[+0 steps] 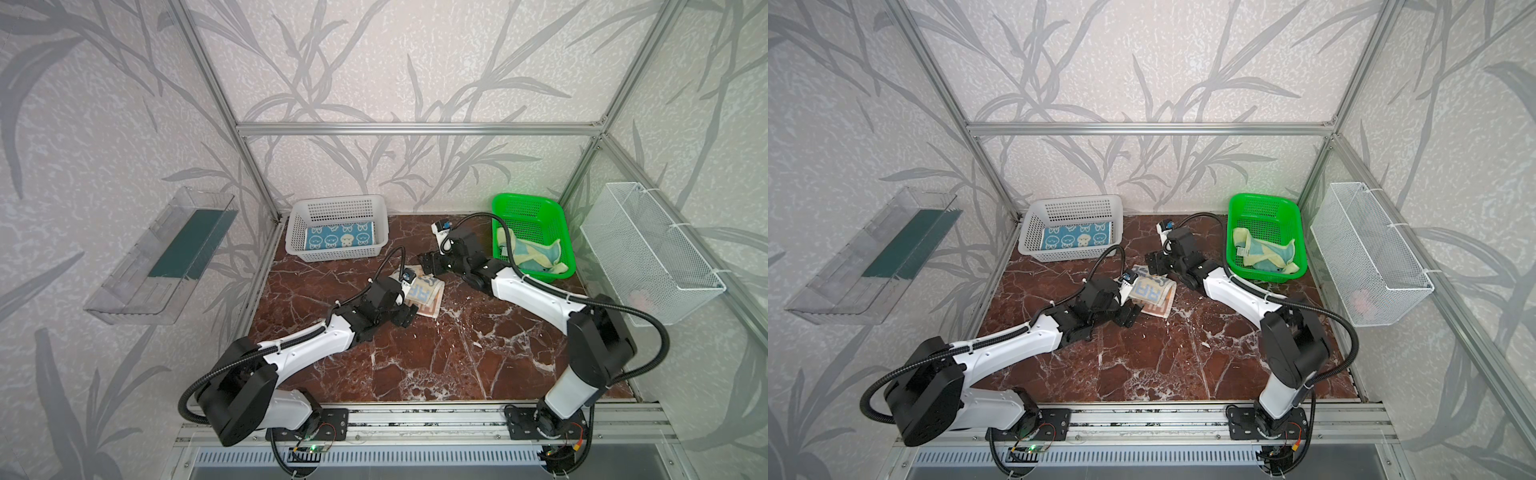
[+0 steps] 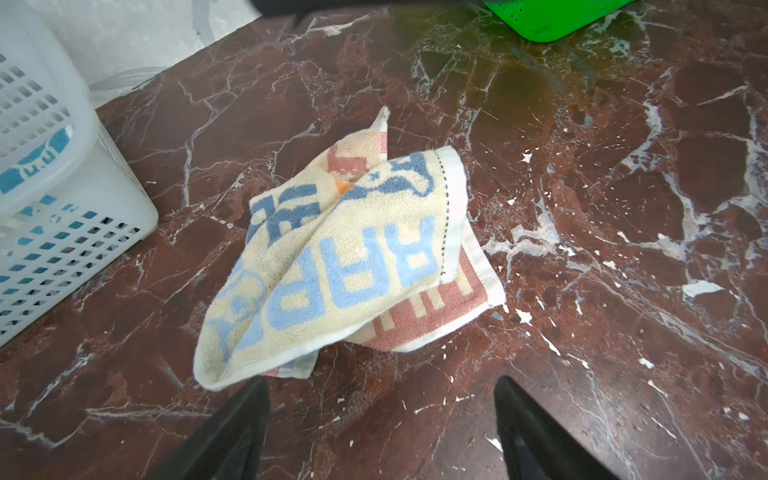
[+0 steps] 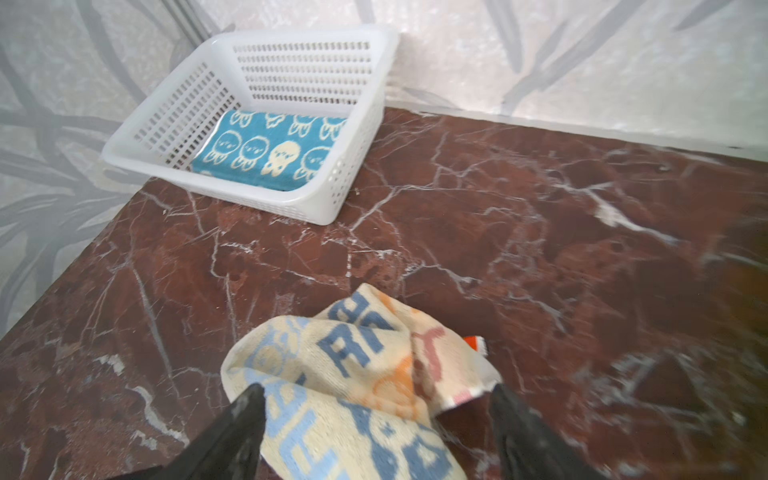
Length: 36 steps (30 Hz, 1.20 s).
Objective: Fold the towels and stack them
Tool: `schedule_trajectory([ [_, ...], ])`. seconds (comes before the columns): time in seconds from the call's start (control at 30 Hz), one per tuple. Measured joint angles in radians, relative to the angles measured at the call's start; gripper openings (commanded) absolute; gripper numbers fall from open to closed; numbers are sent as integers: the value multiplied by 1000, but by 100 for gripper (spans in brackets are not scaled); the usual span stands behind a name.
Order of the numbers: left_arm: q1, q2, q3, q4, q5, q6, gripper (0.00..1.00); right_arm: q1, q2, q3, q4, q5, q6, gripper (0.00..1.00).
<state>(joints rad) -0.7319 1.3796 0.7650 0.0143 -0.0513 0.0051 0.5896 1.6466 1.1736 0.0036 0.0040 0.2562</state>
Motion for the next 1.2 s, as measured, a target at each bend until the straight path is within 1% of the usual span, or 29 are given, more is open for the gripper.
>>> schedule_trajectory([
  [0.07, -4, 48, 37, -2, -3, -16, 77, -10, -69, -73, 0, 71, 16, 84],
  [0.17, -27, 120, 95, -25, -10, -31, 77, -28, -127, -163, -3, 118, 43, 84],
  [0.33, -96, 254, 205, -92, -31, -35, 78, -73, -166, -286, -12, 156, 77, 84],
  [0.5, -130, 385, 349, -201, -64, -44, 79, -88, -185, -365, -13, 164, 100, 84],
  [0.63, -138, 470, 444, -259, -131, -67, 78, -101, -233, -422, -6, 163, 119, 83],
  [0.77, -140, 571, 558, -330, -236, -108, 77, -152, -303, -480, 4, 161, 141, 84],
  [0.87, -145, 622, 613, -364, -303, -127, 76, -193, -346, -517, 21, 151, 150, 84],
  [0.9, -146, 635, 628, -374, -328, -135, 75, -203, -355, -525, 23, 147, 153, 84],
  [1.07, -156, 698, 712, -428, -454, -161, 63, -228, -379, -550, 34, 133, 163, 84],
  [1.1, -158, 704, 719, -436, -468, -162, 62, -229, -380, -553, 37, 129, 163, 84],
  [1.2, -161, 706, 723, -458, -496, -164, 53, -229, -380, -555, 39, 118, 163, 84],
])
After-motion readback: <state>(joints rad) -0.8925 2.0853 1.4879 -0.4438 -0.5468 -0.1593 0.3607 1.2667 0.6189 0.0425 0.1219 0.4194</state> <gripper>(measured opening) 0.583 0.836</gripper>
